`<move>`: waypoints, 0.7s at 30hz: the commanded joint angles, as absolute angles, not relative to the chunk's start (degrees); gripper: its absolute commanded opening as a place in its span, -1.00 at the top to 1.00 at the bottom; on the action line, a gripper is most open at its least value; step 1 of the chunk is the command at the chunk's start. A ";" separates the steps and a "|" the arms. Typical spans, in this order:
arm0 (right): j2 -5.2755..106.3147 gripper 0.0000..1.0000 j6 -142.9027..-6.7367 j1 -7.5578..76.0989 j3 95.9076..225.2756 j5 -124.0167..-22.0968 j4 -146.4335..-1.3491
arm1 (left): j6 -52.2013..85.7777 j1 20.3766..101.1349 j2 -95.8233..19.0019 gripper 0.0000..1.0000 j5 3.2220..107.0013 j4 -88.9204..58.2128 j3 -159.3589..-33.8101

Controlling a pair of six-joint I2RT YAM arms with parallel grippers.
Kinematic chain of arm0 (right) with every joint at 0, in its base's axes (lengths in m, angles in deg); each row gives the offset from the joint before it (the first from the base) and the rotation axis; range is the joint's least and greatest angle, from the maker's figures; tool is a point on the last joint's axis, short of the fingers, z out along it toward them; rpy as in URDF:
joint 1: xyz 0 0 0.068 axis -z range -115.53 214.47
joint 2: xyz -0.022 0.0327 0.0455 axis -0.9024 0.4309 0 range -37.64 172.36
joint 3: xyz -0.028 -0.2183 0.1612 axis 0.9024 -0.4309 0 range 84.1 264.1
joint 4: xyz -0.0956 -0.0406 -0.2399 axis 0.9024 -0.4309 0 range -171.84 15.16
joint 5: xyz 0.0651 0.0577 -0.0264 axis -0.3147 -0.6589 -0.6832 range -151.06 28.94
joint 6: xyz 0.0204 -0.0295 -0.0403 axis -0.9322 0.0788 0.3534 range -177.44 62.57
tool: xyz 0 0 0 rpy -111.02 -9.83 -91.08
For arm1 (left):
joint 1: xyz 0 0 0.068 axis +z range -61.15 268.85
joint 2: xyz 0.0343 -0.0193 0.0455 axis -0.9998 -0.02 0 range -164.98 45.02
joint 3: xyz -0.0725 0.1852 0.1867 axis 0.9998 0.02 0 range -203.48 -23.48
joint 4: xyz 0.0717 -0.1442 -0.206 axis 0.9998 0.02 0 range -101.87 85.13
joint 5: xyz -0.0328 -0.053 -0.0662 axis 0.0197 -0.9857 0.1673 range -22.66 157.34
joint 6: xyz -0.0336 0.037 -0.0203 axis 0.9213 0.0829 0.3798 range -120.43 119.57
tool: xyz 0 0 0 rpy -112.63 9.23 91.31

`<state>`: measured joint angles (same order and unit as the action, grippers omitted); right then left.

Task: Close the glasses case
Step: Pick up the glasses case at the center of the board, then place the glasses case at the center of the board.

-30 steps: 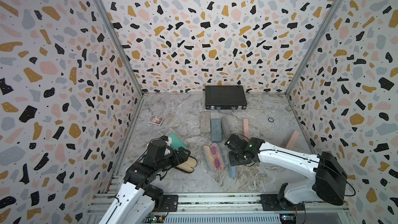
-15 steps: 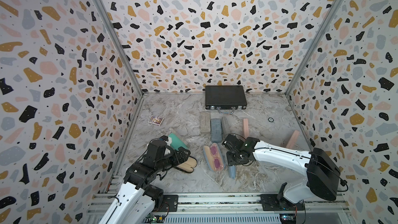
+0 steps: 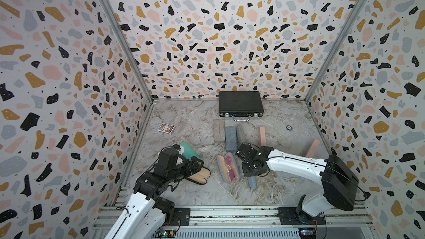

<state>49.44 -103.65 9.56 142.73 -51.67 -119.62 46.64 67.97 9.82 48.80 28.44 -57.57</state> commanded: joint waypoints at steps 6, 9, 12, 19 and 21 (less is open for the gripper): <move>40.40 0.68 -92.64 22.01 157.50 -41.48 -133.76 | 45.32 68.29 9.41 -0.92 48.09 26.44 -57.42; 40.43 0.64 -89.11 31.60 159.75 -41.39 -134.04 | 45.26 68.29 8.77 -0.93 48.36 26.54 -57.83; 43.01 0.66 -87.12 40.93 160.50 -42.71 -133.45 | 45.14 68.29 7.74 -0.93 48.29 26.36 -58.10; 51.09 0.69 -84.95 52.16 157.26 -48.57 -125.22 | 45.17 68.29 5.62 -0.93 47.79 25.47 -57.94; 53.51 0.69 -85.04 53.90 155.35 -50.27 -121.81 | 45.27 68.29 5.35 -0.93 47.66 25.39 -57.95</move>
<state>52.18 -86.38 52.33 156.85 -47.15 -125.50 46.42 67.97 5.40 48.25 27.39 -57.57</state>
